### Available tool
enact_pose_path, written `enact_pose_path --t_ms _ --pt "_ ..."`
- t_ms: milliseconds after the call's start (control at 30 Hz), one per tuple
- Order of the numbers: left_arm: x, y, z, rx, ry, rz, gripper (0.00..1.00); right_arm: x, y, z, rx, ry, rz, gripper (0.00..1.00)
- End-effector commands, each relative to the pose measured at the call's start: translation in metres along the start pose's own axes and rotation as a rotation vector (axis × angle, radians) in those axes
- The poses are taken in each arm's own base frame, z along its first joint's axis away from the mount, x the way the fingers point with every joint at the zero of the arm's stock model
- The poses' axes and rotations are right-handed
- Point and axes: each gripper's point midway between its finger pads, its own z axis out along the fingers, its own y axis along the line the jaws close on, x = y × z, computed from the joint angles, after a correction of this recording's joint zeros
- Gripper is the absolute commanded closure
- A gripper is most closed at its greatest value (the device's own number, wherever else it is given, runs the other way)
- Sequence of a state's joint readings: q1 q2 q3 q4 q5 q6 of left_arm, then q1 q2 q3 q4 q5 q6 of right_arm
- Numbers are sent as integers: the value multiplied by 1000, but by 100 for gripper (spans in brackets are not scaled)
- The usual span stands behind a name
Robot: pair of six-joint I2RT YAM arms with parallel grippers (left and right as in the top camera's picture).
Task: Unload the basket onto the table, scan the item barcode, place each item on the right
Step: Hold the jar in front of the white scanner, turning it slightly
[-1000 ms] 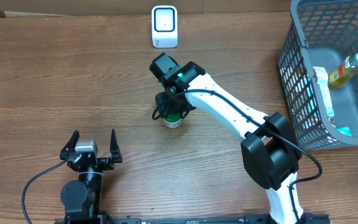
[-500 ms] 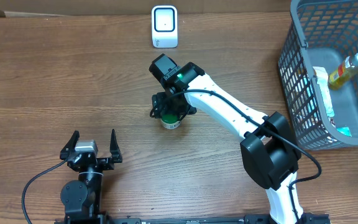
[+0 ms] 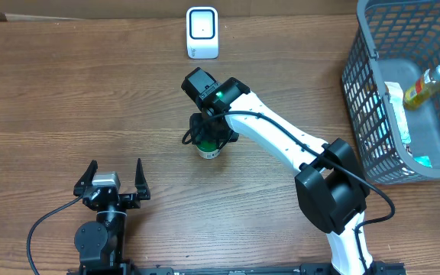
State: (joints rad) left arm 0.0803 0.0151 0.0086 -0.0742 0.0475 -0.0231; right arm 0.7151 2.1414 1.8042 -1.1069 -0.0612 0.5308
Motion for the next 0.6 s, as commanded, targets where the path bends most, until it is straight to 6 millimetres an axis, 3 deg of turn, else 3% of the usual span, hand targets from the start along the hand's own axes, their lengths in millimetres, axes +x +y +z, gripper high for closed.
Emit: enact_pose_path --t_ms 0,567 --pt "0 2 0 -10 -5 1 1 -5 -9 3 49 -27 -13 37" --pt "0 2 0 -10 -5 1 0 -13 -9 2 57 -65 -63 37"
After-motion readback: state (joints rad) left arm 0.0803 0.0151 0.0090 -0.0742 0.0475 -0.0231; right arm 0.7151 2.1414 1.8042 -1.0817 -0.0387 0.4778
